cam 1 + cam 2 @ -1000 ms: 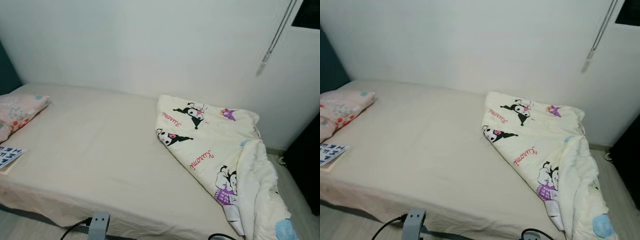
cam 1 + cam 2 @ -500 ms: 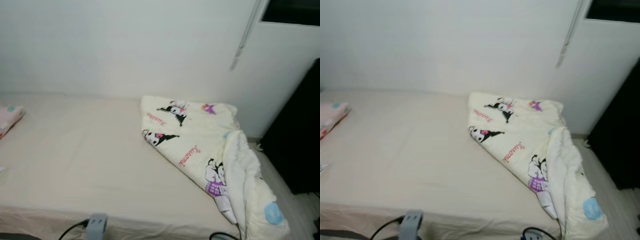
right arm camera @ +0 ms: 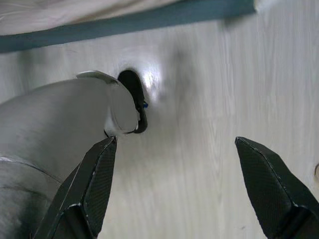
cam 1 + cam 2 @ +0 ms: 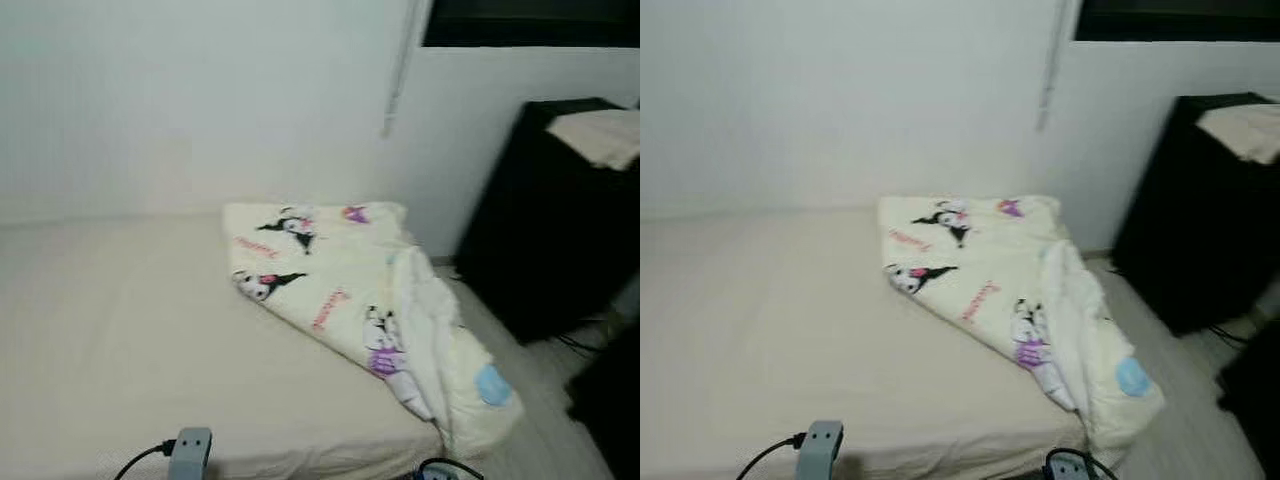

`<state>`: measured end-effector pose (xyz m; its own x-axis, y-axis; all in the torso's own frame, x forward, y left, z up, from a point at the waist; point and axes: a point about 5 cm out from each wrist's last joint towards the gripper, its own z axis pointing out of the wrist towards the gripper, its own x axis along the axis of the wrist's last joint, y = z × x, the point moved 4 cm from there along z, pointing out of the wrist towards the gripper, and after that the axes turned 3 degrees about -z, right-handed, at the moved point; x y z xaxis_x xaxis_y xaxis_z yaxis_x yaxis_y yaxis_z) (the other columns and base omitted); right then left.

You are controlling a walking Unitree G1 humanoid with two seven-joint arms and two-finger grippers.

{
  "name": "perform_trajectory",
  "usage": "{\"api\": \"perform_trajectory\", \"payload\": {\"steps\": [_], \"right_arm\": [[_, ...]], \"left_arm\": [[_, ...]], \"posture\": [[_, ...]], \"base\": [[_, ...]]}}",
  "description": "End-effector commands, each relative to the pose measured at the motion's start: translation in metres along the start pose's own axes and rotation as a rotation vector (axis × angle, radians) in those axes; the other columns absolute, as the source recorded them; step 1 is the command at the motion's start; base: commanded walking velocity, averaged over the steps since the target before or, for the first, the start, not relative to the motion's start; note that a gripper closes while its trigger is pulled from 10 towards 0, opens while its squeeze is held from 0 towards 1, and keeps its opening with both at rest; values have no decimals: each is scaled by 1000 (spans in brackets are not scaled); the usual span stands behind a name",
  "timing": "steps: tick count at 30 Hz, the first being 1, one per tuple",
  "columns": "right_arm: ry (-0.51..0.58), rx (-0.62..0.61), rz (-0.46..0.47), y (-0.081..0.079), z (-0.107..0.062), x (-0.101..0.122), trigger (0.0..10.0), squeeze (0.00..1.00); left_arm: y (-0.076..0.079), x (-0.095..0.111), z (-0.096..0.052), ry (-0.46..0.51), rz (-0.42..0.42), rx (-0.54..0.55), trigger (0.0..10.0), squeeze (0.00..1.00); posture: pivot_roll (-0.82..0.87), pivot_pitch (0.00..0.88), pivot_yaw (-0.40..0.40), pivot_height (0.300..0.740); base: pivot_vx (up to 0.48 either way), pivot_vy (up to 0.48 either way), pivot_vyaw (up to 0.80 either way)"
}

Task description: Clean up the room

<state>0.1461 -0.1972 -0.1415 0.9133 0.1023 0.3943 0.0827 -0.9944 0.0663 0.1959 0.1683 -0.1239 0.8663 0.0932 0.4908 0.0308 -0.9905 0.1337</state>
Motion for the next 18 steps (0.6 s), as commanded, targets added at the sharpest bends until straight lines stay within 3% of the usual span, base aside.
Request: {"api": "perform_trajectory", "payload": {"steps": [1,5,18], "right_arm": [[11,13,11,-5,1,3,10000,0],[20,19,8,-6,1,6,10000,0],[21,22,10,-8,1,6,10000,0]], "left_arm": [[-1,-4,-1,-10,11,5,10000,0],[-3,-4,-1,-13,23,10,10000,0],[-1,-6,-1,-21,14,-1,10000,0]], "posture": [[-11,0,-14,740],[-9,0,-13,740],[-11,0,-11,740]], "base": [[0,0,0],[0,0,0],[0,-285,0]]}}
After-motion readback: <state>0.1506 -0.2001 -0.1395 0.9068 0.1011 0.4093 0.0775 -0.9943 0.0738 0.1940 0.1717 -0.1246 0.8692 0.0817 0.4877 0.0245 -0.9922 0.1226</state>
